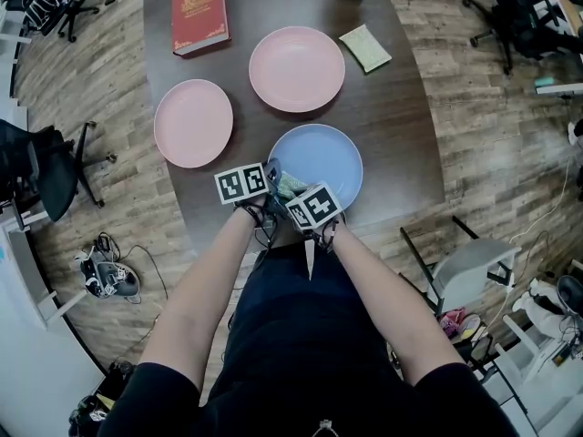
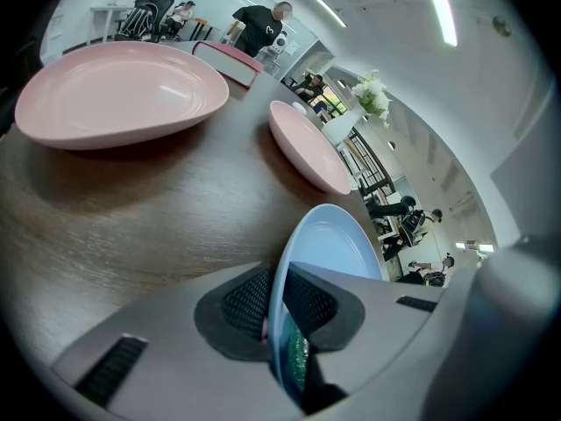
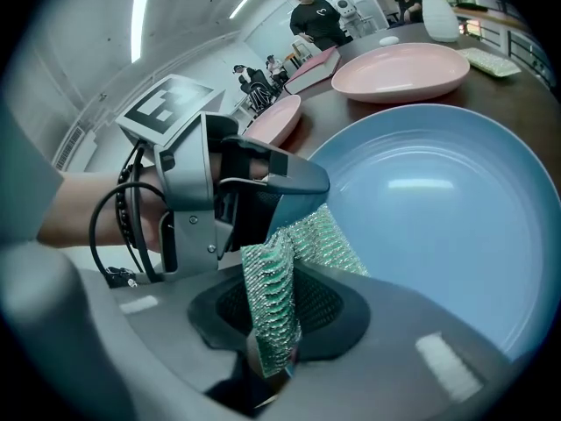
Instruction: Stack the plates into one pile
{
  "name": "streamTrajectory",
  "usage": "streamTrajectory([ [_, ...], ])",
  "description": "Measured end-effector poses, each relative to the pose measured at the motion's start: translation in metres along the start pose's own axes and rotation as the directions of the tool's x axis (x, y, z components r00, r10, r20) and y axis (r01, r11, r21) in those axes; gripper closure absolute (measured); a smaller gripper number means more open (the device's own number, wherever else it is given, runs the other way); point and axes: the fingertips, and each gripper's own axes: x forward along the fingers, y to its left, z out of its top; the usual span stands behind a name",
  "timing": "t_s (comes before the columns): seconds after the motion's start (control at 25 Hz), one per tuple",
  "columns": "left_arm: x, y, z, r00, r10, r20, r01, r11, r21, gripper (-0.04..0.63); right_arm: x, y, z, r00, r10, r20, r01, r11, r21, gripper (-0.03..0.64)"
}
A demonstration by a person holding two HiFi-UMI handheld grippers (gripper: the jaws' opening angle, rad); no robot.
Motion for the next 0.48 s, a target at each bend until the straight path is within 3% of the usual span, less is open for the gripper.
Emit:
streamTrajectory([
  [0.48, 0.0008, 0.0009, -0.001, 1.0, 0.005, 0.002, -0.005, 1.0, 0.002, 0.56, 0.0041, 0.0016, 0.0046, 1.0, 0.012, 0.023, -0.012, 1.0, 0.01, 0.532],
])
